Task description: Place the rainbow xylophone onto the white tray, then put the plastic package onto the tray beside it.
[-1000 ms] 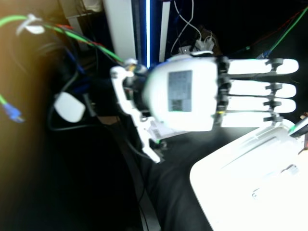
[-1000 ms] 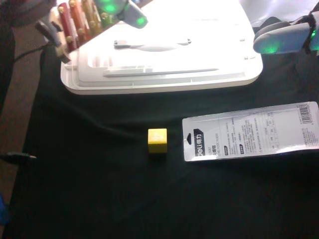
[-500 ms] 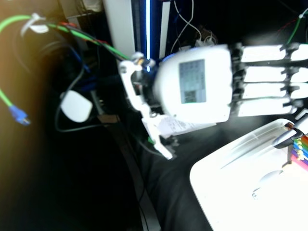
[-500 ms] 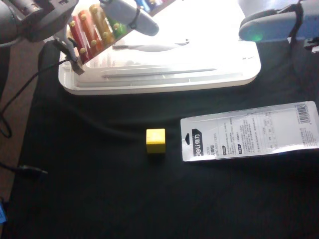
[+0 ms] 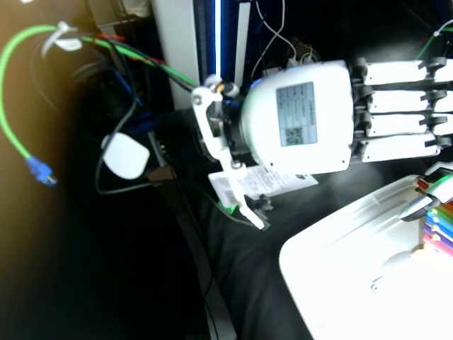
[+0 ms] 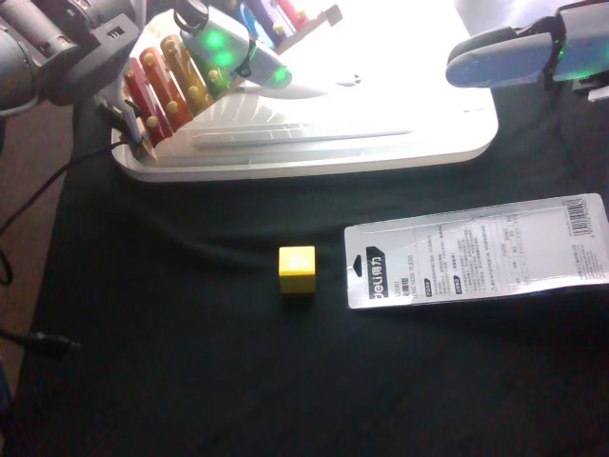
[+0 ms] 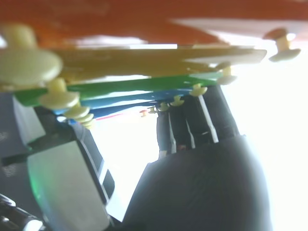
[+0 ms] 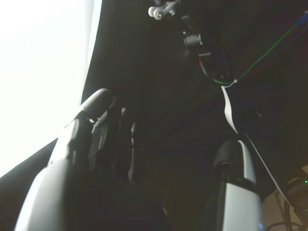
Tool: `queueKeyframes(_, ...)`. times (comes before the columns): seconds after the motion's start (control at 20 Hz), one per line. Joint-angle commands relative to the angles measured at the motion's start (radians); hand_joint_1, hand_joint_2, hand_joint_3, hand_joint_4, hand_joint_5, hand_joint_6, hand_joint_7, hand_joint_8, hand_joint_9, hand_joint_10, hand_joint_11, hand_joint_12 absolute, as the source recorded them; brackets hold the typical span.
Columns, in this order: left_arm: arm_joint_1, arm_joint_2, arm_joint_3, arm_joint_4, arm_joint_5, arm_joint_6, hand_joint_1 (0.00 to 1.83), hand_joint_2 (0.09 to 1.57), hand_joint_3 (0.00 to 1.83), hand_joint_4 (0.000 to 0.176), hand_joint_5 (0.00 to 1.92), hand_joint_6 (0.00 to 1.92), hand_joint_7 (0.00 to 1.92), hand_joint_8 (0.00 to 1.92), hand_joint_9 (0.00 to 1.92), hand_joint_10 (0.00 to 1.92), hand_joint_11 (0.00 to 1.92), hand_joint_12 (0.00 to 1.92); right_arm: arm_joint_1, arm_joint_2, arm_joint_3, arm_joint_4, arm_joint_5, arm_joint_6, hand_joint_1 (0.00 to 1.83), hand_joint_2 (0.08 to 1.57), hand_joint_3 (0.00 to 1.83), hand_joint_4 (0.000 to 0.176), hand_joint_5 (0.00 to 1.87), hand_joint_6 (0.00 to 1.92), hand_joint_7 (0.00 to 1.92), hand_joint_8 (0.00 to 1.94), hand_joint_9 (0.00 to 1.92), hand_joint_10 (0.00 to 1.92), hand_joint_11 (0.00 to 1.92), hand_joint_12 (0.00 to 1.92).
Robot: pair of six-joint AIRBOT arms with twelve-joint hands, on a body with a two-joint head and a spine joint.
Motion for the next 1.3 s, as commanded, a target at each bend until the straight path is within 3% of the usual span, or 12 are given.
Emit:
queueKeyframes(0.0, 0.002, -0.006, 0.012, -0.035, -0.081, -0.022, 1.23, 1.19, 0.00, 0.000, 0.61, 0.65, 0.79, 0.13, 0.89, 0.02, 0.60, 0.85, 0.020, -0.004, -0.003, 0.057, 0.096, 0.008, 0.89, 0.81, 0.00, 0.033, 0.26, 0.00, 0.34, 0.00, 0.36, 0.00, 0.00, 1.27)
queueKeyframes(0.05, 0.003, -0.009, 0.016, -0.035, -0.080, -0.024, 1.28, 1.16, 0.00, 0.000, 0.67, 0.29, 0.80, 0.06, 0.88, 0.01, 0.61, 0.79, 0.020, -0.004, -0.003, 0.057, 0.097, 0.008, 0.89, 0.83, 0.01, 0.026, 0.25, 0.00, 0.32, 0.00, 0.36, 0.00, 0.00, 1.28)
queueKeyframes(0.1, 0.004, -0.012, 0.021, -0.035, -0.080, -0.027, 1.24, 1.14, 0.00, 0.000, 0.70, 0.11, 0.78, 0.02, 0.86, 0.00, 0.61, 0.73, 0.021, -0.004, -0.003, 0.057, 0.097, 0.008, 0.91, 0.82, 0.00, 0.026, 0.26, 0.00, 0.31, 0.00, 0.40, 0.01, 0.03, 1.32)
queueKeyframes(0.2, 0.006, -0.016, 0.026, -0.035, -0.080, -0.030, 1.20, 1.13, 0.00, 0.000, 0.68, 0.01, 0.74, 0.00, 0.79, 0.00, 0.61, 0.56, 0.024, -0.004, -0.003, 0.055, 0.097, 0.008, 0.92, 0.82, 0.00, 0.029, 0.27, 0.00, 0.33, 0.00, 0.40, 0.01, 0.03, 1.36)
queueKeyframes(0.3, 0.007, -0.016, 0.029, -0.035, -0.079, -0.030, 1.21, 1.12, 0.00, 0.000, 0.64, 0.00, 0.70, 0.00, 0.74, 0.00, 0.63, 0.46, 0.028, -0.004, -0.003, 0.053, 0.097, 0.008, 0.92, 0.81, 0.00, 0.035, 0.26, 0.00, 0.33, 0.00, 0.40, 0.00, 0.00, 1.37)
queueKeyframes(0.45, 0.007, -0.017, 0.032, -0.035, -0.078, -0.030, 1.21, 1.07, 0.00, 0.000, 0.57, 0.00, 0.61, 0.00, 0.64, 0.00, 0.54, 0.41, 0.032, -0.004, -0.003, 0.050, 0.098, 0.008, 0.96, 0.82, 0.00, 0.028, 0.25, 0.00, 0.31, 0.00, 0.63, 0.06, 0.28, 1.40)
queueKeyframes(0.55, 0.007, -0.019, 0.035, -0.035, -0.078, -0.030, 1.22, 1.04, 0.00, 0.000, 0.57, 0.00, 0.59, 0.00, 0.61, 0.00, 0.50, 0.39, 0.035, -0.004, -0.003, 0.049, 0.098, 0.008, 0.97, 0.83, 0.00, 0.027, 0.25, 0.00, 0.31, 0.00, 0.54, 0.01, 0.26, 1.34)
queueKeyframes(0.65, 0.007, -0.021, 0.036, -0.035, -0.077, -0.030, 1.21, 1.02, 0.00, 0.000, 0.57, 0.00, 0.59, 0.00, 0.57, 0.00, 0.46, 0.37, 0.035, -0.005, -0.003, 0.047, 0.098, 0.008, 0.94, 0.83, 0.00, 0.031, 0.27, 0.00, 0.34, 0.00, 0.43, 0.00, 0.06, 1.35)
queueKeyframes(0.85, 0.007, -0.033, 0.051, -0.031, -0.063, -0.030, 1.13, 1.00, 0.00, 0.000, 0.56, 0.00, 0.57, 0.00, 0.52, 0.00, 0.42, 0.36, 0.035, -0.007, -0.003, 0.047, 0.099, 0.008, 0.96, 0.83, 0.00, 0.027, 0.26, 0.00, 0.34, 0.00, 0.57, 0.04, 0.26, 1.34)
queueKeyframes(0.95, 0.007, -0.039, 0.062, -0.029, -0.054, -0.030, 1.09, 0.98, 0.00, 0.000, 0.51, 0.00, 0.52, 0.00, 0.48, 0.00, 0.40, 0.31, 0.037, -0.007, -0.003, 0.047, 0.099, 0.008, 0.97, 0.83, 0.00, 0.028, 0.26, 0.00, 0.33, 0.00, 0.49, 0.00, 0.14, 1.40)
queueKeyframes(1.2, 0.005, -0.048, 0.073, -0.026, -0.040, -0.029, 1.01, 0.94, 0.00, 0.000, 0.26, 0.00, 0.39, 0.00, 0.38, 0.00, 0.33, 0.18, 0.045, -0.010, -0.002, 0.040, 0.100, 0.008, 0.99, 0.82, 0.00, 0.030, 0.26, 0.00, 0.34, 0.00, 0.48, 0.00, 0.14, 1.35)
queueKeyframes(1.25, 0.004, -0.049, 0.073, -0.022, -0.040, -0.029, 1.02, 0.93, 0.00, 0.002, 0.23, 0.00, 0.37, 0.00, 0.36, 0.00, 0.31, 0.17, 0.047, -0.010, -0.003, 0.040, 0.100, 0.008, 1.00, 0.82, 0.00, 0.030, 0.26, 0.00, 0.33, 0.00, 0.65, 0.05, 0.25, 1.32)
